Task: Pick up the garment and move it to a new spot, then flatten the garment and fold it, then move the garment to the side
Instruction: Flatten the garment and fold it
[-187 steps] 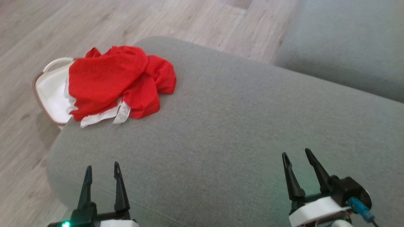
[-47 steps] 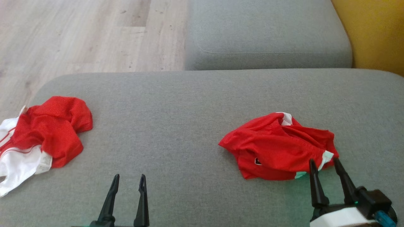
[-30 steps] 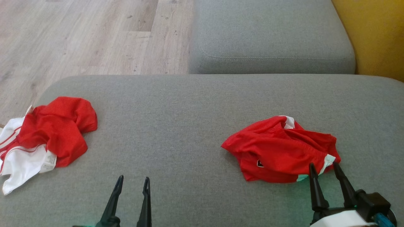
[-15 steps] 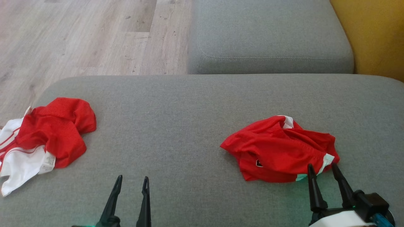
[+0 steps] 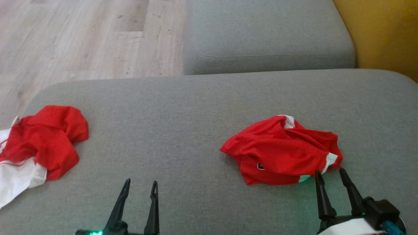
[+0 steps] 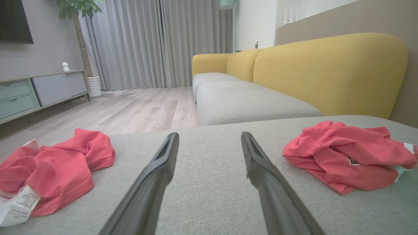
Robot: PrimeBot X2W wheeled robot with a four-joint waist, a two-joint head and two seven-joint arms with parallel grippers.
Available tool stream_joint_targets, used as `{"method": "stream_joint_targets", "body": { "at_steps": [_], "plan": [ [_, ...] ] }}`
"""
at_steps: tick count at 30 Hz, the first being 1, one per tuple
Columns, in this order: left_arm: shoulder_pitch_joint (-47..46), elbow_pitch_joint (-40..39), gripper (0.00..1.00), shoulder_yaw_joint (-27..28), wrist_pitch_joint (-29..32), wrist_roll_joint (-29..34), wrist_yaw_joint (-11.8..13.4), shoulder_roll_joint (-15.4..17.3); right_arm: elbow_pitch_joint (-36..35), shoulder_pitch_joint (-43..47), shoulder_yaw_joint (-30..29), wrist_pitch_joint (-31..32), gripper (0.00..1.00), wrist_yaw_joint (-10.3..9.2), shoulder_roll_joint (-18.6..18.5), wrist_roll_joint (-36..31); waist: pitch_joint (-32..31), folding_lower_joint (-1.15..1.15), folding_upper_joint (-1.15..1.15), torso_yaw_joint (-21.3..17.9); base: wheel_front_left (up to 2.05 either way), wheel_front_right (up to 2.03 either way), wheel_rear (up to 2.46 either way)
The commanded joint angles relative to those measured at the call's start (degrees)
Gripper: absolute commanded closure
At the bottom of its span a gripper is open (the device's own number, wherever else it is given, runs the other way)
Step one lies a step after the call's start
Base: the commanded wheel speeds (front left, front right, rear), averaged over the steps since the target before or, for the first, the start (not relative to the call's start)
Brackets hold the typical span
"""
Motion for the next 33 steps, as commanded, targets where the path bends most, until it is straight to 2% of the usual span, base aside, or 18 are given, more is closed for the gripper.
{"method": "stream_joint_targets", "body": {
  "at_steps": [1,11,12,19,26,30,33],
  "plan": [
    [-3.8,-1.6,0.0,1.0,-0.5,0.2,-0.2,-0.7,-1.9,-1.9,1.7,-0.2,0.0,-0.04,-0.3,-0.1,0.6,0.0,0.0,-1.4,0.0,0.0,0.0],
    [-9.6,-0.1,0.0,-1.2,-0.5,2.5,-2.6,-0.5,-3.0,-3.8,3.5,-0.2,0.0,-0.04,-0.3,-0.8,4.2,0.0,0.0,-11.4,0.0,0.0,0.0],
    [-9.6,-0.1,0.0,-1.2,-0.5,2.5,-2.6,-0.5,-3.0,-3.8,3.5,-0.2,0.0,-0.04,-0.3,-0.8,4.2,0.0,0.0,-11.4,0.0,0.0,0.0],
    [-18.2,3.3,0.0,-5.0,-0.5,5.1,-5.6,0.2,-3.8,-5.6,4.6,-0.2,0.0,-0.04,-0.3,-0.5,8.3,0.0,0.0,-20.1,0.0,0.0,0.0],
    [-29.5,11.0,0.0,-10.9,-0.5,8.0,-9.3,0.8,-4.7,-7.9,5.0,-0.2,0.0,-0.04,-0.3,1.1,13.3,0.0,0.0,-26.0,0.0,0.0,0.0],
    [-36.8,16.7,0.0,-14.8,-0.4,9.3,-10.5,0.5,-5.1,-9.0,5.6,-0.2,0.0,-0.04,-0.3,1.9,16.5,0.0,0.0,-28.7,0.0,0.0,0.0],
    [-45.2,23.3,0.0,-18.9,2.5,11.0,-11.0,0.0,-5.3,-9.8,5.7,-0.2,0.0,-0.04,-0.3,2.8,19.5,0.0,0.0,-30.2,0.0,0.0,0.0]
  ]
}}
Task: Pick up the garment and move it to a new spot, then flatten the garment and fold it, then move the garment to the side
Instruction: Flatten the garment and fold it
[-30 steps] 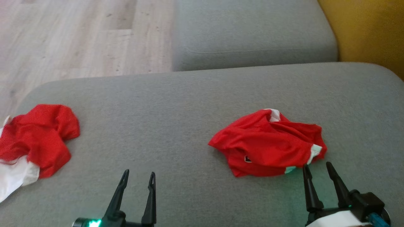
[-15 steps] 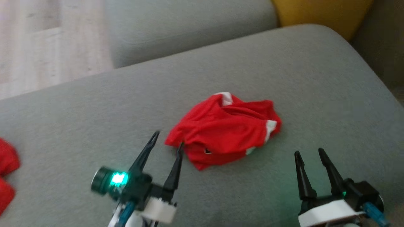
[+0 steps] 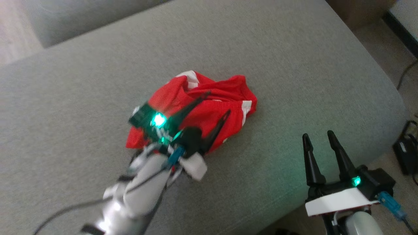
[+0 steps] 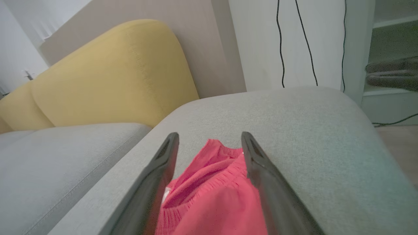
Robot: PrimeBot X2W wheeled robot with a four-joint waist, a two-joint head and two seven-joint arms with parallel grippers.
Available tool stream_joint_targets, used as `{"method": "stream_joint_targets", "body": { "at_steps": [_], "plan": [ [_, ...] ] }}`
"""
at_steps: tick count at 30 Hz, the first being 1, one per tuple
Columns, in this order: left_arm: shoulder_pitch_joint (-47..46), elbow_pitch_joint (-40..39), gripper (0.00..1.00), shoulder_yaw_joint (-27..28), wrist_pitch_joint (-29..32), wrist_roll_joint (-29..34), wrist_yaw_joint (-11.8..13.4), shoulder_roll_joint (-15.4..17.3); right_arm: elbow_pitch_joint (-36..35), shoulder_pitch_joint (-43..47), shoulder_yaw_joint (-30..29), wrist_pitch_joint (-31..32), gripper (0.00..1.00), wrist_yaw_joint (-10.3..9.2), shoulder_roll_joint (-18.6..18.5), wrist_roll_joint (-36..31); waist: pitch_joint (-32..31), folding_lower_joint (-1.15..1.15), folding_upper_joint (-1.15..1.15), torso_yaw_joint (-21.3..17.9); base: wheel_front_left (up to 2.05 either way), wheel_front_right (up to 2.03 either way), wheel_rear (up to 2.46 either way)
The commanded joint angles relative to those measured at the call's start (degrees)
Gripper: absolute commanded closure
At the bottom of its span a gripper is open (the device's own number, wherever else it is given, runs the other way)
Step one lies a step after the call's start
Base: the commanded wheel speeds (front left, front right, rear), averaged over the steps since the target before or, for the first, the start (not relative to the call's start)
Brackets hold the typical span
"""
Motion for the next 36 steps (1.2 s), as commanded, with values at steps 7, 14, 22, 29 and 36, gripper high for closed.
{"method": "stream_joint_targets", "body": {
  "at_steps": [7,14,22,29,36],
  "plan": [
    [-15.0,9.1,0.0,-7.5,6.0,-2.3,-0.4,-0.7,-2.2,-3.5,1.8,-0.2,0.0,-0.04,-0.3,2.1,8.0,-0.02,0.0,-3.2,0.0,0.0,0.0],
    [-21.4,12.8,0.0,-20.3,10.5,-10.6,-0.4,-0.7,-2.1,-4.5,2.6,-0.2,0.0,-0.04,-0.3,3.5,10.4,-0.02,0.0,-3.9,0.0,0.0,0.0],
    [-25.0,15.4,0.0,-28.3,13.3,-14.9,-0.4,-0.7,-1.7,-4.6,3.2,-0.2,0.0,-0.04,-0.3,4.1,10.3,-0.02,0.0,-5.2,0.0,0.0,0.0],
    [-25.2,15.5,1.0,-30.9,13.4,-19.1,-0.2,-0.7,-1.2,-4.0,2.7,-0.2,0.0,-0.04,-0.3,4.0,8.9,-0.02,0.0,-5.5,0.0,0.0,0.0],
    [-25.8,10.3,1.0,-30.5,9.3,-26.6,2.3,-0.7,-0.6,-3.1,2.6,-0.2,0.0,-0.04,-0.3,2.9,4.5,-0.02,0.0,-4.0,0.0,0.0,0.0]
  ]
}}
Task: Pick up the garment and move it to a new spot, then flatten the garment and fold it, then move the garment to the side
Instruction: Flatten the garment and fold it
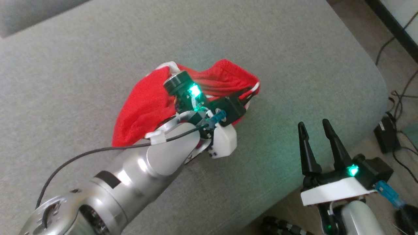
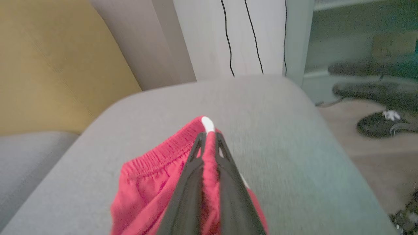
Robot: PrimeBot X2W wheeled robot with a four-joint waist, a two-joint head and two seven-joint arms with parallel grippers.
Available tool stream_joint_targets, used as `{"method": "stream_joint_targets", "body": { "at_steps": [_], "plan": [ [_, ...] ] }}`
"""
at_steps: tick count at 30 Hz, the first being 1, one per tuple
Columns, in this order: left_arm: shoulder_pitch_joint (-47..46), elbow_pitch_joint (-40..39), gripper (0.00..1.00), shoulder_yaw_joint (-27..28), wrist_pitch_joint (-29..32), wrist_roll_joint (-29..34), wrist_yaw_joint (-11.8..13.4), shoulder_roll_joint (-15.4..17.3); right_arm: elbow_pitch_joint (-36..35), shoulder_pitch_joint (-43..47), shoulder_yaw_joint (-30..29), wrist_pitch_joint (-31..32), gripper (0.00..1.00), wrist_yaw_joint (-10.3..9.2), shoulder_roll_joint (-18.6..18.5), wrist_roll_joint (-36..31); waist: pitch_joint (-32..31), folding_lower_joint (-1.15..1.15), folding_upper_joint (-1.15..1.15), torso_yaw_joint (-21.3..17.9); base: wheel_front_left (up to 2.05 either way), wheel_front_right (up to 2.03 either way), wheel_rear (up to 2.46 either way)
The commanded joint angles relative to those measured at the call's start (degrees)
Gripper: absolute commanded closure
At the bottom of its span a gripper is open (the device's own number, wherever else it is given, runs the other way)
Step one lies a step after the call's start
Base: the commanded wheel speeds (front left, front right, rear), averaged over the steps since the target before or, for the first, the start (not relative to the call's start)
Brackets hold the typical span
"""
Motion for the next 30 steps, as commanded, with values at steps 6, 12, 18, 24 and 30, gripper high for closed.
{"method": "stream_joint_targets", "body": {
  "at_steps": [6,12,18,24,30],
  "plan": [
    [-9.1,-8.1,1.0,5.4,-8.0,-7.6,5.7,-0.2,-1.2,2.0,0.0,-0.2,0.0,-0.04,-0.3,-2.4,-6.8,0.0,0.0,4.8,0.0,0.0,0.0],
    [-14.6,-8.0,1.0,10.8,-11.6,-13.2,9.8,-0.2,-1.4,3.4,-1.4,-0.2,0.0,-0.04,-0.3,-3.5,-11.0,0.0,0.0,11.2,0.0,0.0,0.0],
    [-4.7,-5.4,1.0,13.1,-12.2,-16.4,9.6,0.5,-1.6,4.8,-2.4,-0.2,0.0,-0.04,-0.3,-3.5,-12.9,0.0,0.0,18.1,0.0,0.0,0.0],
    [17.6,-11.4,1.0,19.3,-12.2,-16.5,12.4,2.0,-1.9,5.0,-3.2,-0.2,0.0,-0.04,-0.3,-3.7,-12.4,0.0,0.0,23.3,0.0,0.0,0.0],
    [34.5,-18.7,1.0,27.1,-12.3,-12.1,10.6,0.9,-2.3,5.1,-4.3,-0.2,0.0,-0.04,-0.3,-5.1,-11.8,0.0,0.0,27.0,0.0,0.0,0.0]
  ]
}}
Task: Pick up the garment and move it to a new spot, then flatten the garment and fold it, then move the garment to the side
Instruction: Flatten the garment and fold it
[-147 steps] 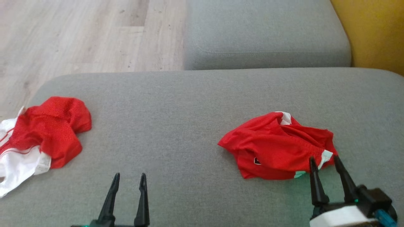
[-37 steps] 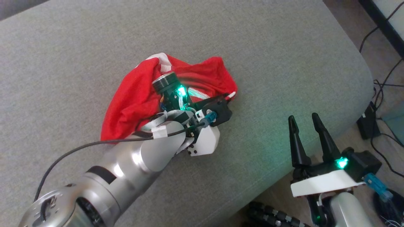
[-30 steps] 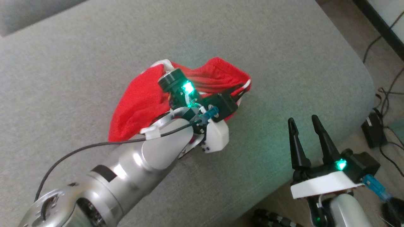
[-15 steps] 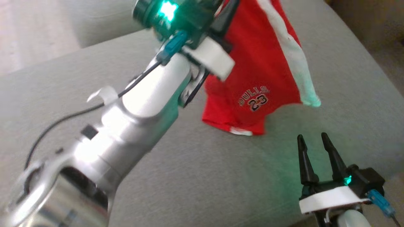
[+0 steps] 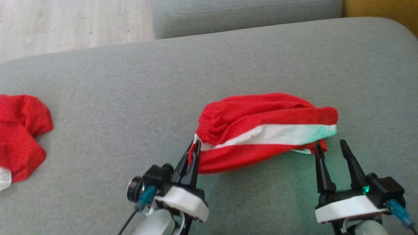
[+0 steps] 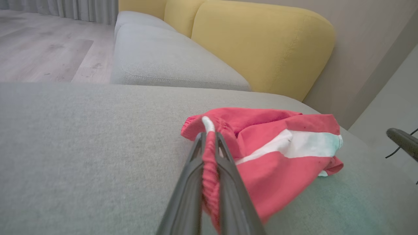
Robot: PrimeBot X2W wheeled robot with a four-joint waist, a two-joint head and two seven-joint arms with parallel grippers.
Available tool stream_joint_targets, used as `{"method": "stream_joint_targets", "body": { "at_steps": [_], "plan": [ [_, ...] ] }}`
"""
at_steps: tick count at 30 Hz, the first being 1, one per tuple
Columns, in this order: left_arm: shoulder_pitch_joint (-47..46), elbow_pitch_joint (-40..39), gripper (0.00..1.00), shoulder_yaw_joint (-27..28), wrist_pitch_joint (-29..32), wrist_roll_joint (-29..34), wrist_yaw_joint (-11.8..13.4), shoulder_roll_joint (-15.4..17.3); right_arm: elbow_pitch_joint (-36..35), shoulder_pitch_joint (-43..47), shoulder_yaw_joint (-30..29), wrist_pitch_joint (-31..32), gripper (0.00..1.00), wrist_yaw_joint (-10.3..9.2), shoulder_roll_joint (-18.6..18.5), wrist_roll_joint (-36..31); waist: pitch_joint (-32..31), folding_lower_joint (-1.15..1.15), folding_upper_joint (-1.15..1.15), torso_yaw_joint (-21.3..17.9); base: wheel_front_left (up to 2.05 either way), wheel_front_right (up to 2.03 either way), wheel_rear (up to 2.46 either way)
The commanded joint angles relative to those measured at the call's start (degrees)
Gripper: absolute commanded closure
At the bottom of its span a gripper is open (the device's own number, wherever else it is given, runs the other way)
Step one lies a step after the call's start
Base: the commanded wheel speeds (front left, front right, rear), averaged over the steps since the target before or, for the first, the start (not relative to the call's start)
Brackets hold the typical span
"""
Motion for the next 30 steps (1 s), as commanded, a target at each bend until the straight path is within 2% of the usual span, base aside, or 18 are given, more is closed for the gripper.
{"method": "stream_joint_targets", "body": {
  "at_steps": [1,3,4,5,11,17,22,27,30],
  "plan": [
    [0.1,-3.4,1.0,3.9,-0.3,1.7,-1.3,-0.7,-2.1,-0.9,0.9,-0.2,0.0,-0.04,-0.3,-0.6,0.3,0.01,0.0,2.1,0.0,0.0,0.0],
    [1.5,-3.9,1.0,4.9,-0.3,2.0,-1.9,-0.9,-2.2,-0.8,0.9,-0.2,0.0,-0.04,-0.3,-0.8,0.3,0.01,0.0,2.4,0.0,0.0,0.0],
    [2.6,-4.3,0.65,5.7,-0.3,2.5,-2.5,-1.1,-2.2,-0.7,0.9,-0.2,0.0,-0.04,-0.3,-1.0,0.3,0.01,0.0,2.8,0.0,0.0,0.0],
    [3.5,-4.5,0.0,6.3,-0.3,3.2,-3.0,-1.2,-2.2,-0.6,1.0,-0.2,0.0,-0.04,-0.3,-1.1,0.2,0.01,0.0,3.0,0.0,0.0,0.0],
    [5.0,-2.4,0.0,7.4,-0.3,8.6,-5.0,-1.2,-2.0,-0.3,1.5,-0.2,0.0,-0.04,-0.3,-1.7,-0.4,0.01,0.0,3.6,0.0,0.0,0.0],
    [3.0,4.7,0.0,7.6,0.6,10.1,-7.2,1.9,-2.1,-0.1,2.0,-0.2,0.0,-0.04,-0.3,-2.1,-0.5,0.01,0.0,2.9,0.0,0.0,0.0],
    [-0.3,9.3,0.0,6.9,1.3,12.0,-7.3,4.2,-2.2,-0.4,1.9,-0.2,0.0,-0.04,-0.3,-2.2,0.3,0.01,0.0,2.2,0.0,0.0,0.0],
    [-2.7,12.3,0.0,4.8,2.5,11.7,-10.9,4.0,-2.1,-0.8,1.8,-0.2,0.0,-0.04,-0.3,-2.5,1.4,0.01,0.0,1.4,0.0,0.0,0.0],
    [-2.9,12.7,0.0,4.0,3.3,10.5,-12.2,3.8,-2.1,-0.9,1.7,-0.2,0.0,-0.04,-0.3,-2.7,1.8,0.01,0.0,1.2,0.0,0.0,0.0]
  ]
}}
